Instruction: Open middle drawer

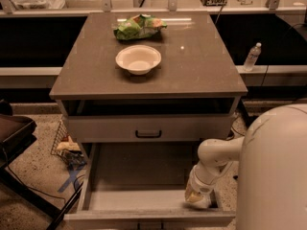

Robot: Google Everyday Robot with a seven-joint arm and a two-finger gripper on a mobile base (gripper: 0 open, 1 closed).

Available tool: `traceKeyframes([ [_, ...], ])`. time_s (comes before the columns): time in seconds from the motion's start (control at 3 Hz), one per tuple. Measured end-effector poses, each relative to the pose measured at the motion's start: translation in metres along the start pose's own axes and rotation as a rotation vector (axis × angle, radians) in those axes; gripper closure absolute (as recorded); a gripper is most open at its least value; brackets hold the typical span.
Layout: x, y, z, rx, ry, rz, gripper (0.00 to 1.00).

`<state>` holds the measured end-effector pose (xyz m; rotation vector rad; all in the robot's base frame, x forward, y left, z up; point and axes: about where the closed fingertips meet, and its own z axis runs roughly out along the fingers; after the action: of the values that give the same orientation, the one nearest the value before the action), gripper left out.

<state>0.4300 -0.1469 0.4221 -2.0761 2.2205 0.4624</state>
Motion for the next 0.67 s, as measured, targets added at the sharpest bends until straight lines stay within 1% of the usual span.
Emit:
traceKeyframes([
  [0.67, 0.0001, 0.0018, 0.002, -0.005, 0.0, 0.0, 0.29],
])
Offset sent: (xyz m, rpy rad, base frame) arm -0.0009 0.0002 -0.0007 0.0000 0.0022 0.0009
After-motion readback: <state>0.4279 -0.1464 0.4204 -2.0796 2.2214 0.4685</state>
